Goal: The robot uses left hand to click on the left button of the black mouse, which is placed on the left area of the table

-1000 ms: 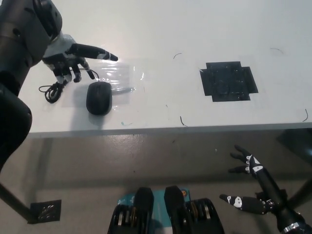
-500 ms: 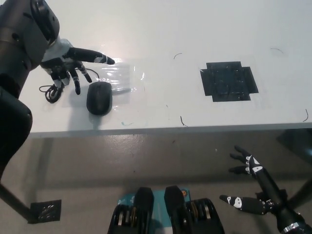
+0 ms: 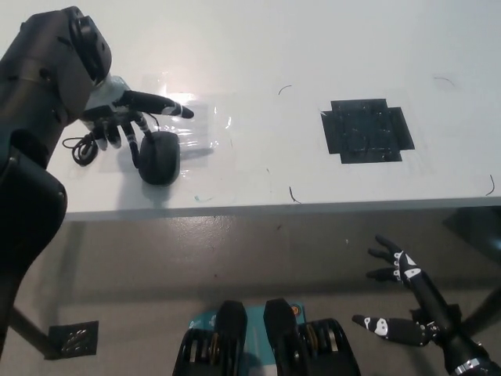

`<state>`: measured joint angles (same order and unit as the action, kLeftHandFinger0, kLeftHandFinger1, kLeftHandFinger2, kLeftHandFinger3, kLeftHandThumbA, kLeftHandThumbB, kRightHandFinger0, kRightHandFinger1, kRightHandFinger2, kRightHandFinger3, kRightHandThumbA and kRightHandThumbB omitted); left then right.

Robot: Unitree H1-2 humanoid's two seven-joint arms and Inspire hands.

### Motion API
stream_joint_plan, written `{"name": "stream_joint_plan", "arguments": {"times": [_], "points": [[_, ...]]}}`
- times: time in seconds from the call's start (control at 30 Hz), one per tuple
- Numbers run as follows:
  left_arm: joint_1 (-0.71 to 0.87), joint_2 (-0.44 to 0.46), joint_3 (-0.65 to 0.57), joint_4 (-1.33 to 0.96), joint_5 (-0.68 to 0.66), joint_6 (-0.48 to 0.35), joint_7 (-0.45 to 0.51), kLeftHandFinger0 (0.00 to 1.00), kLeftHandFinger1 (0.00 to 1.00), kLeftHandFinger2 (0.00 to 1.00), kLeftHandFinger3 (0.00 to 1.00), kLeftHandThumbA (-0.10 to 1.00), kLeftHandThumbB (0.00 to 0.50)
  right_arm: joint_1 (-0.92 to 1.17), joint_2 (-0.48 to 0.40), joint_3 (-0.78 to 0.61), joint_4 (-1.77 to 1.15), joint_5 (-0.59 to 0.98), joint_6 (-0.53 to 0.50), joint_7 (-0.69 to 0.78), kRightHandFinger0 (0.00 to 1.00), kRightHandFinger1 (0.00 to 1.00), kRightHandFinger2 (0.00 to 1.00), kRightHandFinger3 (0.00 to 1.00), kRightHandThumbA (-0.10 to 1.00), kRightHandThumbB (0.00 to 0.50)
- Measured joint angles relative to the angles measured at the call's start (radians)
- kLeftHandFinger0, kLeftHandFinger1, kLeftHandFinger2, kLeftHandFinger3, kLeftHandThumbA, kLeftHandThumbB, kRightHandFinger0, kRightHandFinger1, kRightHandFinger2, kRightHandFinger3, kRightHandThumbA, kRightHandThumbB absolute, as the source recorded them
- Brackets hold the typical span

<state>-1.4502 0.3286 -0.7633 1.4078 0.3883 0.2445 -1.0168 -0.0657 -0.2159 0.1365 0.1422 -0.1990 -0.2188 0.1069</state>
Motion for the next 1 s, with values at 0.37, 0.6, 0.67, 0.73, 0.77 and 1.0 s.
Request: {"name": "stream_joint_plan", "arguments": {"times": [0.37,0.6,0.67,0.73,0.77,1.0], "points": [[0.007,-0.003,0.020,0.001,0.027,-0.009,0.012,0.00,0.00,0.37,1.00,1.00,0.497,0.000,0.000,0.004,-0.001,0.000,0.002,0.003,0.69,0.67,0.87,1.00,0.99,0.125],[0.009,-0.002,0.046,-0.001,0.037,-0.013,0.012,0.00,0.01,0.37,1.00,1.00,0.471,0.000,-0.001,0.004,-0.001,0.000,0.002,0.003,0.69,0.67,0.88,1.00,1.00,0.137],[0.005,0.010,0.092,-0.010,0.029,-0.011,0.009,0.00,0.00,0.08,1.00,1.00,0.495,0.000,-0.001,0.004,-0.001,0.000,0.003,0.003,0.69,0.67,0.88,1.00,1.00,0.135],[-0.004,0.026,0.124,-0.024,0.023,-0.011,0.008,0.00,0.09,0.33,1.00,1.00,0.474,0.001,-0.001,0.004,-0.001,0.000,0.003,0.003,0.68,0.67,0.88,1.00,1.00,0.133],[-0.014,0.038,0.144,-0.036,0.019,-0.011,0.005,0.00,0.07,0.32,1.00,1.00,0.453,0.002,-0.001,0.004,-0.001,-0.001,0.004,0.003,0.68,0.67,0.88,1.00,1.00,0.134],[-0.087,0.166,0.258,-0.239,-0.017,0.022,-0.052,0.00,0.04,0.36,1.00,1.00,0.460,0.016,-0.001,0.005,0.001,-0.002,0.006,0.003,0.68,0.66,0.89,1.00,1.00,0.125]]}}
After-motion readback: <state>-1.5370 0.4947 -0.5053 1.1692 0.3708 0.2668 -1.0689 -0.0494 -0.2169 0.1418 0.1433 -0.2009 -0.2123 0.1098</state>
